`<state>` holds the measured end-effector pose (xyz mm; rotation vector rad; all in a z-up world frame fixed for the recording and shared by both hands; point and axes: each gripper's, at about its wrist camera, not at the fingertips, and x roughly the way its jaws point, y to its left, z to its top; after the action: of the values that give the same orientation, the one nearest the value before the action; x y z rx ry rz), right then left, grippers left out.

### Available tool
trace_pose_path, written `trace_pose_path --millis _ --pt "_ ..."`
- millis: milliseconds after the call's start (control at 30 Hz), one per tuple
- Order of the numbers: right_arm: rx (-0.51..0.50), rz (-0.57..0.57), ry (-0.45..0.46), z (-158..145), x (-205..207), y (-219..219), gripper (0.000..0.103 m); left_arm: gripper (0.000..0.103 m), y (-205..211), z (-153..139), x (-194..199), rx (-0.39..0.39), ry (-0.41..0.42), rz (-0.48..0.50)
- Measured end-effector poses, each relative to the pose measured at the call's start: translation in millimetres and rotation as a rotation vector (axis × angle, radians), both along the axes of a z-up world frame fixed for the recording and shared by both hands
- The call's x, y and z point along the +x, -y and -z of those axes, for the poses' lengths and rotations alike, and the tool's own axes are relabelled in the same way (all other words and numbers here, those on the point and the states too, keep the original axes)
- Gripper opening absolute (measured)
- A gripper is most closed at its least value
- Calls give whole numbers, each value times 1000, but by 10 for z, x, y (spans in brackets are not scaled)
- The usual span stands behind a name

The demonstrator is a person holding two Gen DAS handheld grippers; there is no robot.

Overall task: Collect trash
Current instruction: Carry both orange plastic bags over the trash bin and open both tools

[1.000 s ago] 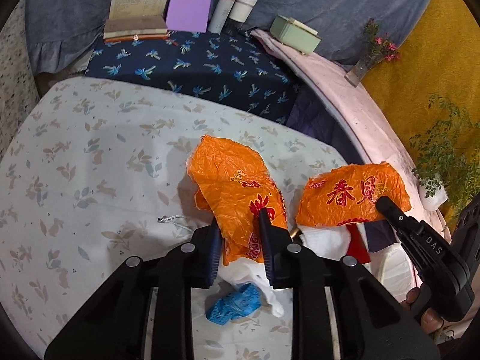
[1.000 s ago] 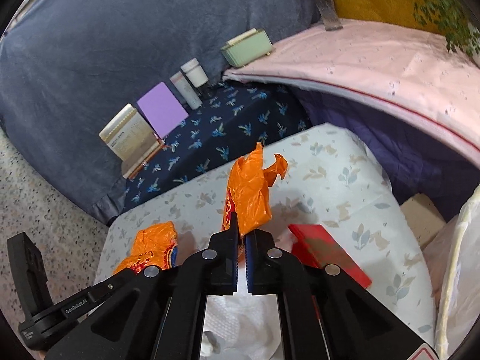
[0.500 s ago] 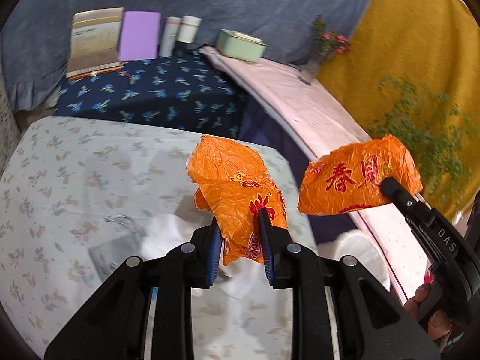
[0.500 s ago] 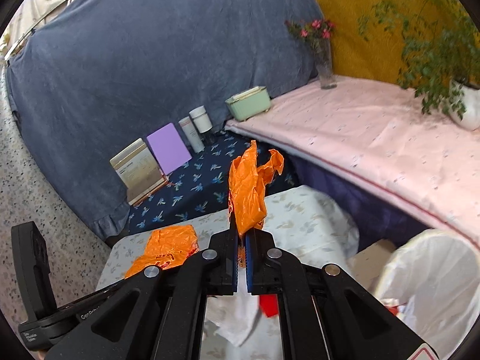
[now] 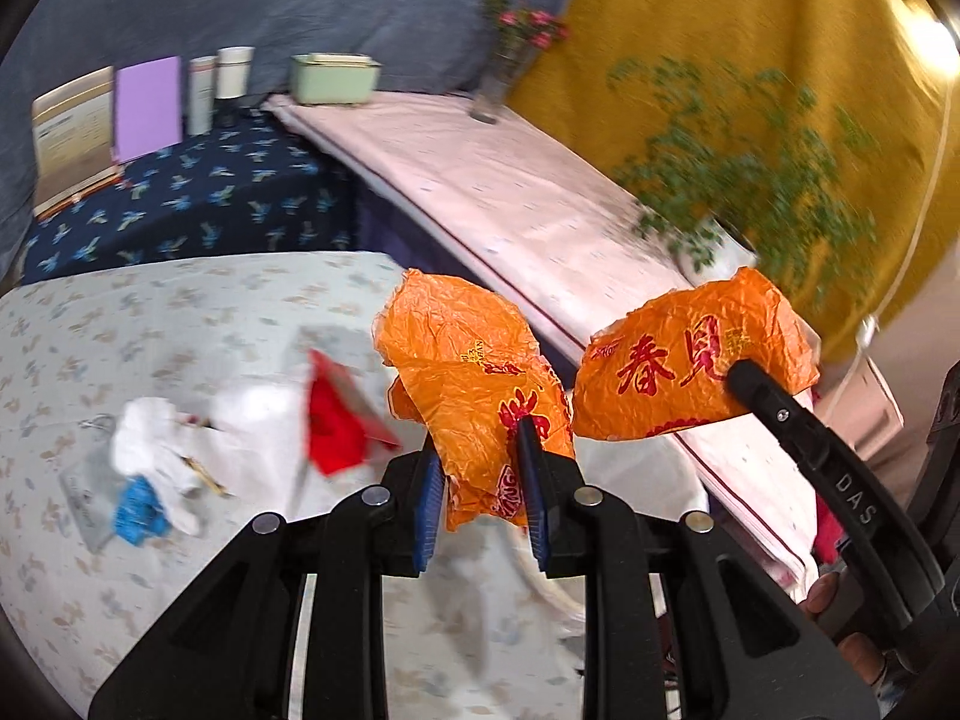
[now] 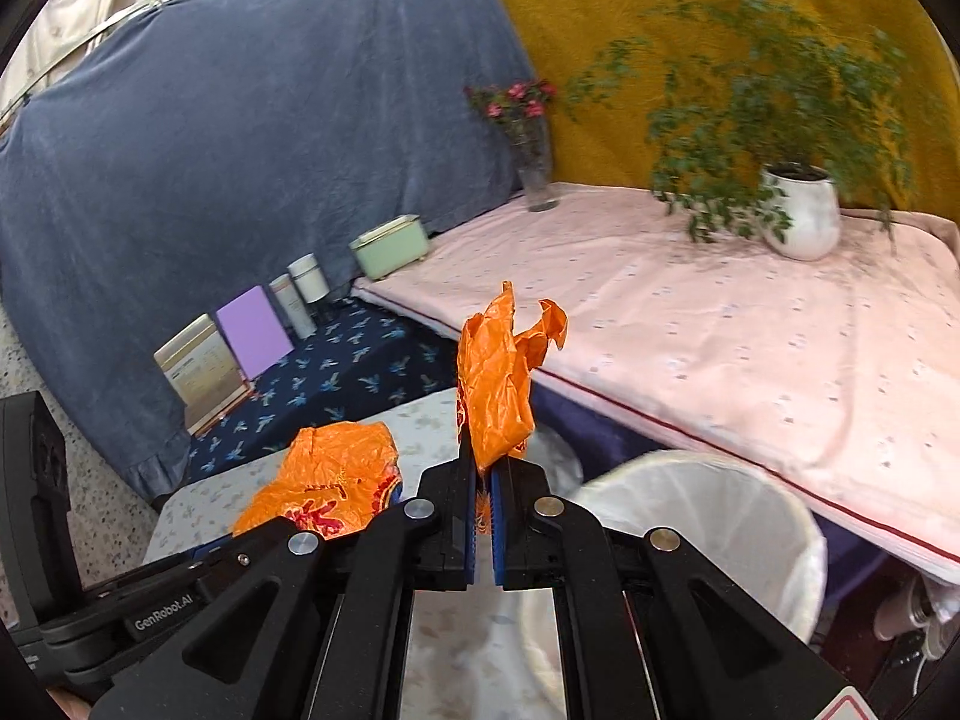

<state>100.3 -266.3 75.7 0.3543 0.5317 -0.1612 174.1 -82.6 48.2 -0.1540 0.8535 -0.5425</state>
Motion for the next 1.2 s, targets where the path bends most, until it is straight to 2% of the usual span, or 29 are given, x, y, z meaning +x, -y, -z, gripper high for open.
trace_pose_path --millis 233,400,467,533,600,633,700,967,1200 --pt "14 87 -30 167 -380 480 4 23 538 79 -250 25 -13 91" --pt "20 119 -50 265 -518 659 5 24 804 150 -331 34 -33 138" --pt "25 129 -54 300 -555 714 6 27 879 183 -349 38 -44 152" --pt "28 136 -57 313 -566 741 10 36 916 215 -362 35 -54 150" --pt "21 148 -55 315 -591 757 15 47 932 240 -377 37 -52 142" --pt "19 151 -56 315 -600 761 18 49 935 247 -382 42 -50 137" --pt "19 159 -53 313 -610 775 32 54 934 260 -385 49 -48 128" --pt "18 146 -46 288 -609 713 41 67 803 222 -368 63 -22 87" --pt "13 112 -40 236 -559 547 42 68 560 191 -311 58 -14 37"
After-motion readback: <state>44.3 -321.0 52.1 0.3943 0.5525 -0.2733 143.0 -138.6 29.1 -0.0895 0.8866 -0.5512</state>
